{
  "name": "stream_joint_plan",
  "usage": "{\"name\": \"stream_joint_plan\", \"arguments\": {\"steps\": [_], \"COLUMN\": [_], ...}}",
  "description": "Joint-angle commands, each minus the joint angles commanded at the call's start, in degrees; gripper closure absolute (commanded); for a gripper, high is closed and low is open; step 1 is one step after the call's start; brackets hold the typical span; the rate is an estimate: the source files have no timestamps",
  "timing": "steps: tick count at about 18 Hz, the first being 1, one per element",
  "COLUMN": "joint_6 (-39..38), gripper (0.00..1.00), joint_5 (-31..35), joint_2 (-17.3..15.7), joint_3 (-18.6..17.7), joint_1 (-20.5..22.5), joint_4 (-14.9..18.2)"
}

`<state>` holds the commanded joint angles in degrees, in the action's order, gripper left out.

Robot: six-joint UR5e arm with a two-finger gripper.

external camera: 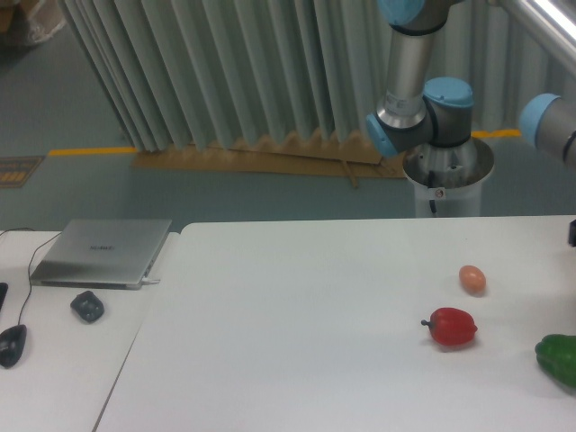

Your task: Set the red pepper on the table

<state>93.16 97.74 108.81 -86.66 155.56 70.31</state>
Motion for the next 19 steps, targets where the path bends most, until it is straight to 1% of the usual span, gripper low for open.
{"name": "stream_joint_plan", "arguments": {"steps": [3, 6, 7, 9, 10, 11, 13, 15, 19], "joint_6": [0.2, -0.7, -1.5, -6.4, -8.1, -8.5, -9.1, -11.0, -11.1], "gripper": [0.0, 0.0, 0.0, 0.0, 0.0, 0.0, 0.0, 0.0, 0.0], "joint_5": [-1.1, -1.4, -1.2, -1.1, -1.5, -1.4, -1.3, -1.2, -1.5], "joint_2": [-0.2, -1.0, -0.7, -0.1, 0.0, 0.0, -0.2, -0.1, -0.5], "joint_3": [-0.1, 0.4, 0.9, 1.7, 2.0, 1.9, -0.1, -0.1, -0.8], "joint_1": [1.8, 1.5, 1.0, -1.6, -1.9, -2.3, -4.2, -5.8, -5.9], "joint_4": [0.8, 0.3, 0.2, 0.3, 0.3, 0.4, 0.2, 0.2, 0.4]}}
